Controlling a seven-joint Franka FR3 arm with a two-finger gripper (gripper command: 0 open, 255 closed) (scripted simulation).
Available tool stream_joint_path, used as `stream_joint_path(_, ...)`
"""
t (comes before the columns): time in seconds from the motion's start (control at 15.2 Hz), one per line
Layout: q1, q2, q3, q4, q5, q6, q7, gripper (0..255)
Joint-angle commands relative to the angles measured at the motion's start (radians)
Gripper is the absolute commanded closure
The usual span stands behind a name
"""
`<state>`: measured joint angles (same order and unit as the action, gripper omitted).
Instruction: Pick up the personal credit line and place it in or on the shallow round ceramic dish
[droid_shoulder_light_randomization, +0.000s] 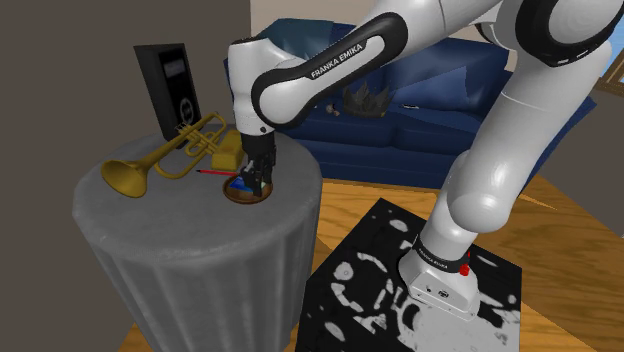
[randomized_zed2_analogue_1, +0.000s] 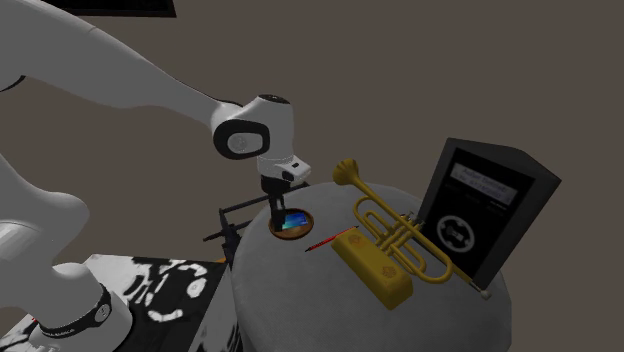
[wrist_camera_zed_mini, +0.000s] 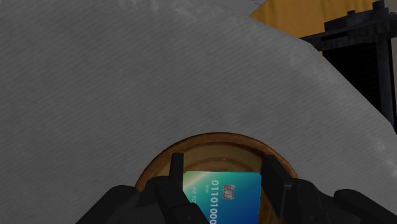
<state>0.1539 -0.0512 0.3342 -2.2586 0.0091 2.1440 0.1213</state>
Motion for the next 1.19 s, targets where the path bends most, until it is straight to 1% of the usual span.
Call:
stream_joint_path(0.0,0.0,0.0,0.0,0.0,0.0,0.0,0.0,0)
stream_joint_path(0.33,0.0,0.0,0.0,0.0,0.0,0.0,0.0,0)
stream_joint_path(0.59,-0.001,-0.048,-0.004,0.083,0.016,-0.129,-0.013,0)
stream_joint_path(1.12,-0.001,-0.048,-0.004,0.083,0.016,-0.129,-0.013,0)
